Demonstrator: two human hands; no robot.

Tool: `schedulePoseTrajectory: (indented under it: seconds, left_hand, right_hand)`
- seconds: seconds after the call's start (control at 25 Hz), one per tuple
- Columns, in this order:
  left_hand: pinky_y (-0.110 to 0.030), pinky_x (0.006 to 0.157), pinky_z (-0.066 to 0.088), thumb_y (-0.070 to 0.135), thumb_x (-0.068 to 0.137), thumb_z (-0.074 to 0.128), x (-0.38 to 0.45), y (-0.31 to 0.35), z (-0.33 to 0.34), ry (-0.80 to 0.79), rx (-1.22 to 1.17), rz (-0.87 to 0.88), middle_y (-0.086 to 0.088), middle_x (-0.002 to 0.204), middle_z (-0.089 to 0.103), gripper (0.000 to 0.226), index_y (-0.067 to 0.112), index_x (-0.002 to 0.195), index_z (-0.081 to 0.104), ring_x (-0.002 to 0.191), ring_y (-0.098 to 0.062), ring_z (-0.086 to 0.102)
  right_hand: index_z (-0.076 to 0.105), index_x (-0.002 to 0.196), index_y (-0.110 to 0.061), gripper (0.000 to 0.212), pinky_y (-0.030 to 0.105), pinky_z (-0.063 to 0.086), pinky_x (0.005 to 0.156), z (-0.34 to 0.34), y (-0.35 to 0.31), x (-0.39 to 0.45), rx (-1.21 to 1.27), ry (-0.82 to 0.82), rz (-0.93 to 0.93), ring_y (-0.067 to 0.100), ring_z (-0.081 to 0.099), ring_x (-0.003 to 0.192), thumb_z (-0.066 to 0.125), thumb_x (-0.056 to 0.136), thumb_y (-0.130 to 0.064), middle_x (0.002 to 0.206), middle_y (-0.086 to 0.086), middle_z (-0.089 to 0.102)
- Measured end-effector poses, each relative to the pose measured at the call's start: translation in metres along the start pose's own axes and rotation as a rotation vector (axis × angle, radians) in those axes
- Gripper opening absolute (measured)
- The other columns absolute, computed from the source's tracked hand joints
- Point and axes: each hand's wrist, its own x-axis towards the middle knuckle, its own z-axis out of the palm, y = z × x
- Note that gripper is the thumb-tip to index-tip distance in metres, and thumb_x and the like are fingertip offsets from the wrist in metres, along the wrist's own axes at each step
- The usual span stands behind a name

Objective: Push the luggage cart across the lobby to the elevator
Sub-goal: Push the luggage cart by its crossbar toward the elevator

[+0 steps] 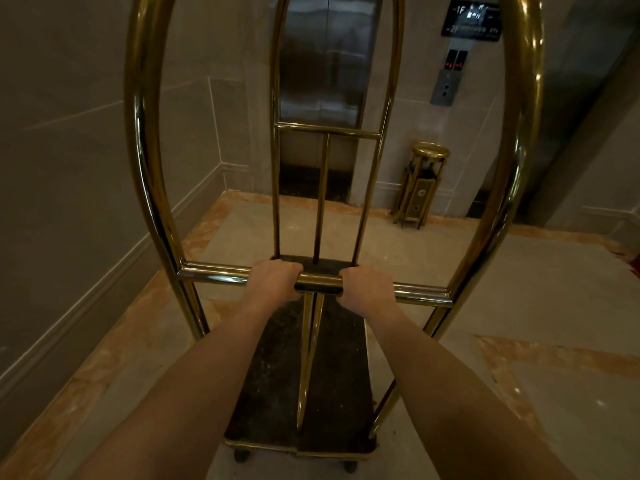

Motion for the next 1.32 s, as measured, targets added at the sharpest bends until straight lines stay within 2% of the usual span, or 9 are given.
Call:
schedulePoseTrajectory:
  seconds: [0.2, 0.48, 0.8, 1.0, 1.2, 1.32]
  left_hand:
    - [-0.038, 0.081, 0.053, 0.034, 0.086, 0.068, 0.068, -0.013, 0.001, 0.004, -0.005, -0.024, 0.002, 0.093, 0.065, 0.018, 0.026, 0.101, 0.062, 0.088, -0.019, 0.063]
    - [-0.038, 0.079, 0.053, 0.036, 0.085, 0.067, 0.164, -0.039, 0.004, 0.033, -0.011, -0.004, 0.004, 0.088, 0.066, 0.017, 0.026, 0.099, 0.063, 0.083, -0.018, 0.064]
    - [-0.035, 0.082, 0.051, 0.032, 0.089, 0.066, 0.285, -0.076, 0.008, 0.029, -0.029, 0.064, 0.002, 0.097, 0.065, 0.023, 0.024, 0.109, 0.061, 0.090, -0.019, 0.064]
    - [-0.034, 0.077, 0.044, 0.031, 0.088, 0.066, 0.364, -0.099, 0.012, 0.022, -0.019, 0.091, 0.005, 0.092, 0.060, 0.023, 0.025, 0.108, 0.059, 0.089, -0.018, 0.063]
    - [-0.036, 0.081, 0.051, 0.031, 0.087, 0.068, 0.433, -0.118, 0.019, 0.047, -0.033, 0.089, 0.004, 0.094, 0.064, 0.022, 0.025, 0.107, 0.060, 0.087, -0.017, 0.063]
    - [-0.036, 0.083, 0.052, 0.030, 0.087, 0.068, 0.474, -0.127, 0.019, 0.061, -0.039, 0.078, 0.004, 0.095, 0.064, 0.022, 0.025, 0.107, 0.060, 0.087, -0.016, 0.063]
  right_hand:
    - [0.063, 0.095, -0.024, 0.016, 0.033, 0.051, 0.067, 0.007, 0.022, 0.066, -0.014, 0.006, -0.024, 0.016, 0.056, 0.070, 0.066, 0.086, -0.037, 0.076, -0.004, 0.056]
    - [0.062, 0.095, -0.024, 0.015, 0.033, 0.048, 0.065, 0.021, 0.050, 0.161, -0.027, 0.000, -0.025, 0.016, 0.054, 0.068, 0.066, 0.086, -0.035, 0.075, -0.004, 0.055]
    - [0.059, 0.088, -0.027, 0.013, 0.030, 0.035, 0.059, 0.040, 0.083, 0.281, -0.063, -0.004, -0.005, 0.014, 0.046, 0.062, 0.064, 0.085, -0.039, 0.066, -0.009, 0.043]
    - [0.058, 0.088, -0.027, 0.013, 0.031, 0.034, 0.057, 0.049, 0.101, 0.354, -0.082, -0.006, 0.014, 0.016, 0.047, 0.062, 0.063, 0.086, -0.039, 0.070, -0.006, 0.049]
    - [0.058, 0.082, -0.029, 0.011, 0.028, 0.031, 0.052, 0.058, 0.120, 0.418, -0.083, 0.027, 0.006, 0.013, 0.046, 0.058, 0.064, 0.084, -0.038, 0.065, -0.009, 0.046]
    - [0.059, 0.084, -0.028, 0.012, 0.029, 0.035, 0.055, 0.065, 0.132, 0.462, -0.077, 0.037, -0.002, 0.013, 0.047, 0.059, 0.063, 0.085, -0.039, 0.066, -0.009, 0.047]
